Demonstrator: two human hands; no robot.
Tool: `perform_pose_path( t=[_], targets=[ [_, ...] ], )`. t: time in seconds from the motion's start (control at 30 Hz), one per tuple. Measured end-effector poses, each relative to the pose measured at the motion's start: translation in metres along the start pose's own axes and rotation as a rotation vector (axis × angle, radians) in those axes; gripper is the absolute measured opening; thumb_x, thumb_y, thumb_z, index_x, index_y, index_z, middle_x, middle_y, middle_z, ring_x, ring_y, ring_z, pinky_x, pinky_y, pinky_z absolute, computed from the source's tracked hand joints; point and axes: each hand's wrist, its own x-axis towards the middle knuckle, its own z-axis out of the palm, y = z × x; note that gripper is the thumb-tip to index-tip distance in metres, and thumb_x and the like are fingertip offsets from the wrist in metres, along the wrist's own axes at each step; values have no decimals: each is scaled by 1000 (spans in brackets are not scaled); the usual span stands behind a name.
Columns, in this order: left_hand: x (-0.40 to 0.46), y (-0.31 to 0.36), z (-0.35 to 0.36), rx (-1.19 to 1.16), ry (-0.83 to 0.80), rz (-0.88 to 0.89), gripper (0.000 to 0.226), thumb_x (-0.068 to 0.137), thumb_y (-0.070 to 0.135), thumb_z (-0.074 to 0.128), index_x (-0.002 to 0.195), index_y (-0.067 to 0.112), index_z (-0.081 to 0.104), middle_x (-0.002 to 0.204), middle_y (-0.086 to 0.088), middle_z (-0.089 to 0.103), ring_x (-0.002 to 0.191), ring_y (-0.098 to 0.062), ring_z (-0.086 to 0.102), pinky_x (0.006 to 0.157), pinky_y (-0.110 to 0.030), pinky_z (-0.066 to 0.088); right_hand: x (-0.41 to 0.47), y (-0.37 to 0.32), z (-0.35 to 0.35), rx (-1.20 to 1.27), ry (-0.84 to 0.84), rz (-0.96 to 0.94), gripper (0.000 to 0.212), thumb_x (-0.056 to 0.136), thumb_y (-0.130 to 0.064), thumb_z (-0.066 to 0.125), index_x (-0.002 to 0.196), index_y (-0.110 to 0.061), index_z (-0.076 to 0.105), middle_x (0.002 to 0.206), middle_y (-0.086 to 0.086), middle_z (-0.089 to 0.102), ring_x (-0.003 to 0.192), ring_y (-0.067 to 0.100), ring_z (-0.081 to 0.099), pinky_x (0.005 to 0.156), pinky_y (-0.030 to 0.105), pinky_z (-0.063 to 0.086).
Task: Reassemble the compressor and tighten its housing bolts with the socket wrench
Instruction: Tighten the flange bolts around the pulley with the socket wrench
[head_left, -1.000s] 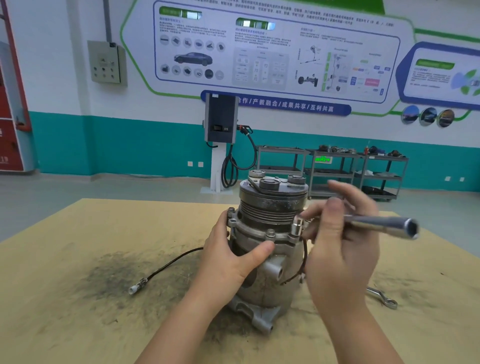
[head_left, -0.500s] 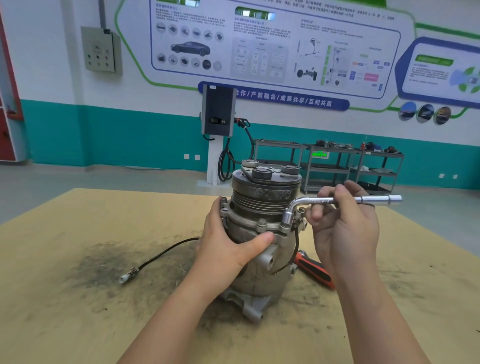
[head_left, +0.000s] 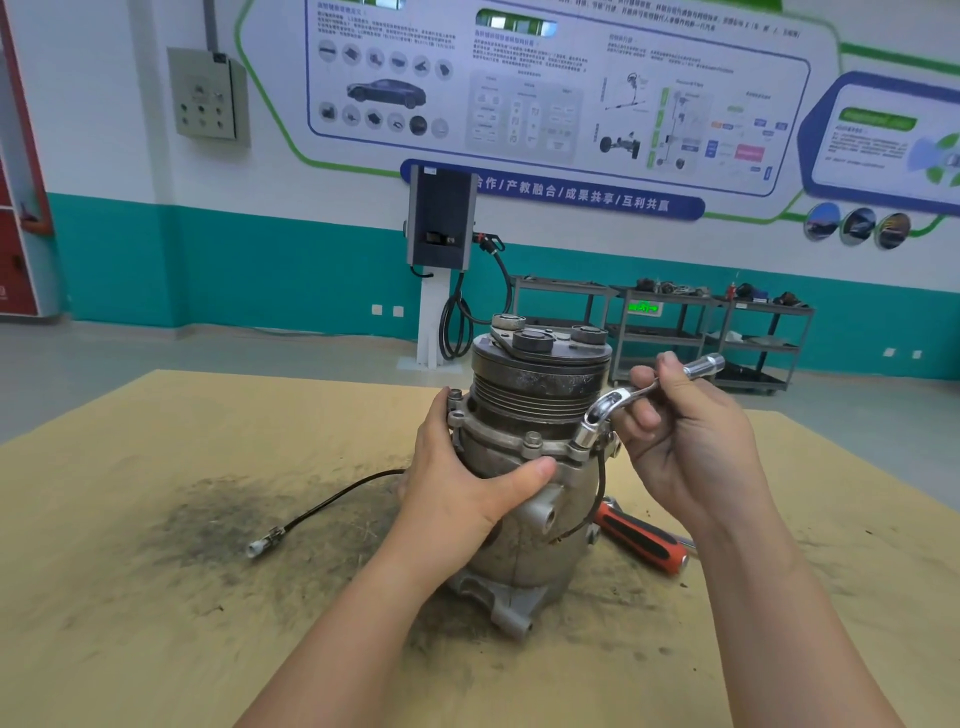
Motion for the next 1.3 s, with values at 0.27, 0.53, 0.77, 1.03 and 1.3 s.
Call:
perform_pose_path(
  t=[0.27, 0.53, 0.77, 1.03, 1.3],
  targets=[
    [8, -4, -4, 29, 13, 10, 117, 35, 71, 79, 135, 49, 22, 139, 14, 42, 127, -8, 46, 110, -36, 40, -5, 5, 9, 10, 47, -136, 17, 101, -10, 44, 84, -14, 43, 63, 3, 61, 41, 8, 44, 40, 18, 37],
    [10, -6, -4, 66, 15, 6, 129, 34, 74, 76, 146, 43, 18, 143, 15, 36, 132, -9, 41, 113, -38, 37, -16, 8, 10, 63, 80, -208, 25, 101, -10, 41, 78, -20, 40, 59, -2, 55, 37, 10, 39, 41, 17, 33],
    [10, -6, -2, 138, 35, 18, 127, 37, 81, 71, 146, 42, 19, 125, 22, 30, 133, -10, 38, 114, -45, 36, -24, 13, 12, 34, 103, -300, 18, 102, -18, 43, 84, -22, 42, 63, -3, 56, 39, 10, 42, 43, 18, 35],
    [12, -11, -1, 62, 31, 52, 118, 31, 89, 71, 134, 52, 28, 126, 26, 57, 119, 0, 55, 107, -39, 45, -42, 28, 21, -373, -36, -863, 15, 101, -20, 48, 95, -34, 46, 73, -1, 58, 50, 15, 50, 49, 22, 42],
    [16, -13, 1, 41, 52, 24, 92, 27, 90, 72, 105, 70, 26, 112, 27, 63, 110, 0, 60, 97, -32, 48, -56, 56, 35, -656, -195, -1025, 8, 102, -29, 45, 101, -35, 49, 79, 3, 55, 65, 18, 55, 62, 28, 47]
  ],
)
